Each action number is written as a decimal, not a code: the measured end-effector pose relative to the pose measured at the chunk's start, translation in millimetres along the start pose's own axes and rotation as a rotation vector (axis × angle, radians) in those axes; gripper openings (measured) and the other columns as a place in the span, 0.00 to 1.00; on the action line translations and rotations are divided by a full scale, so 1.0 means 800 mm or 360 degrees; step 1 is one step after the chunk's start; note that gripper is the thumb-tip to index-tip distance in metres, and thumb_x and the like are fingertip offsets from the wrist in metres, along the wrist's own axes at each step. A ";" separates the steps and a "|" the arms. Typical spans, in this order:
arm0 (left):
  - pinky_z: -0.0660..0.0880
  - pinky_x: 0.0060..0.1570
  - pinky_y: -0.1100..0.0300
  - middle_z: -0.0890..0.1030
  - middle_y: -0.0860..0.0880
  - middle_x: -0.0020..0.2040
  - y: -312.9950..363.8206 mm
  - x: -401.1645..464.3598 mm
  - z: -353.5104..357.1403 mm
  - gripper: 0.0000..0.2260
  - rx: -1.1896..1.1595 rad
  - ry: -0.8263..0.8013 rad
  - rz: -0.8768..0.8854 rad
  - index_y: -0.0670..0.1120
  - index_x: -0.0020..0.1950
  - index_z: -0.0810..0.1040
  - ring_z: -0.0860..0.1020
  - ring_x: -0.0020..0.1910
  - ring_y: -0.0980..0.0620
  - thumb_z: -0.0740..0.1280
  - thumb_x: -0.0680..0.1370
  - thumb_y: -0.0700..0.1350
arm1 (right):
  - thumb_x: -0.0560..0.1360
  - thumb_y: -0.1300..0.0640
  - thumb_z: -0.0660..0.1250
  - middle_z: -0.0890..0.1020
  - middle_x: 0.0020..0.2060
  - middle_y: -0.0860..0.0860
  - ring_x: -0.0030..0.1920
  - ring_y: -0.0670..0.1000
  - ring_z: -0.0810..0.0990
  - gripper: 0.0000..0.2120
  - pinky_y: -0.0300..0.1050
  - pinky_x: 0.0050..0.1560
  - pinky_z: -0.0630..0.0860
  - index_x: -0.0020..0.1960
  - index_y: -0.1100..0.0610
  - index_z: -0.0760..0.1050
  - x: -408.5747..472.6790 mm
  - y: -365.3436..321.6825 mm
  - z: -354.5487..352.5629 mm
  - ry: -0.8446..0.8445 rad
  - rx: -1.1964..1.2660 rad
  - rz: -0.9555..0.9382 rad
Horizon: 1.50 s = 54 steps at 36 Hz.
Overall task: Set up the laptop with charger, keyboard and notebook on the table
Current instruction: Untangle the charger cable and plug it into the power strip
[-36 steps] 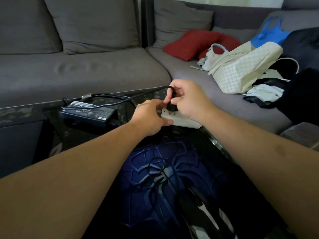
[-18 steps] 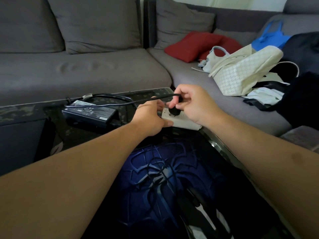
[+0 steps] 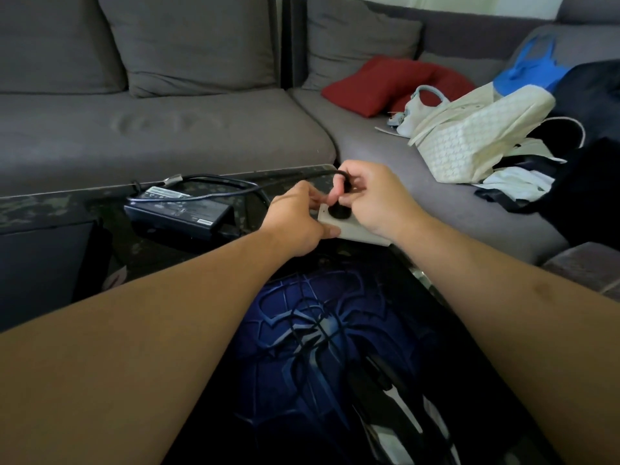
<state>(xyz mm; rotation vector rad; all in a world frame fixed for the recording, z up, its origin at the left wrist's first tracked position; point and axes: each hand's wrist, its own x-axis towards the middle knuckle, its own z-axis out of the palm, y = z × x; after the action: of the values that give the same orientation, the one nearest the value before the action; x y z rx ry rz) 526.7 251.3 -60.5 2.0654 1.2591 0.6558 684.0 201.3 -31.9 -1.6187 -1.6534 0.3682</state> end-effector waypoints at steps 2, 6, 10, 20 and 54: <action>0.66 0.51 0.68 0.77 0.58 0.58 0.002 -0.002 0.000 0.27 0.0037 -0.0004 0.0001 0.50 0.65 0.76 0.74 0.54 0.57 0.82 0.70 0.51 | 0.71 0.73 0.63 0.88 0.41 0.48 0.47 0.49 0.87 0.17 0.55 0.57 0.82 0.38 0.51 0.75 -0.003 -0.002 0.003 0.0028 -0.0068 -0.0016; 0.62 0.45 0.73 0.75 0.59 0.56 0.003 -0.005 -0.001 0.28 0.0071 -0.0006 0.0035 0.49 0.67 0.76 0.75 0.54 0.58 0.82 0.70 0.51 | 0.71 0.72 0.63 0.88 0.41 0.47 0.48 0.47 0.87 0.16 0.55 0.57 0.83 0.39 0.50 0.75 -0.012 0.001 0.005 0.0055 -0.0042 -0.0006; 0.63 0.47 0.71 0.80 0.54 0.62 0.006 -0.006 -0.001 0.28 0.0072 -0.0009 0.0010 0.50 0.68 0.76 0.72 0.54 0.59 0.81 0.71 0.50 | 0.71 0.72 0.63 0.88 0.41 0.47 0.47 0.47 0.87 0.17 0.53 0.55 0.83 0.39 0.50 0.75 -0.007 -0.001 0.008 0.0105 -0.0044 0.0033; 0.67 0.54 0.63 0.79 0.51 0.66 0.012 -0.013 -0.001 0.26 0.0073 -0.0015 -0.0010 0.51 0.68 0.74 0.74 0.58 0.54 0.79 0.73 0.50 | 0.71 0.71 0.62 0.88 0.42 0.45 0.47 0.48 0.87 0.21 0.55 0.56 0.83 0.38 0.44 0.75 -0.010 -0.001 0.015 0.0160 -0.0025 0.0124; 0.78 0.55 0.55 0.78 0.54 0.53 -0.027 -0.308 -0.163 0.05 0.0803 -0.0434 0.0001 0.54 0.55 0.78 0.78 0.52 0.54 0.70 0.80 0.50 | 0.78 0.33 0.65 0.82 0.57 0.59 0.57 0.60 0.82 0.28 0.53 0.55 0.78 0.56 0.60 0.75 -0.275 -0.176 -0.032 -0.0518 -0.0999 0.1036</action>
<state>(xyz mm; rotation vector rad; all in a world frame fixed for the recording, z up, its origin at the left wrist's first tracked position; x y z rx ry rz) 320.5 69.2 -9.5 2.4509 1.3573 0.0409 576.0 -34.4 10.1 -2.7008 -1.5084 0.4806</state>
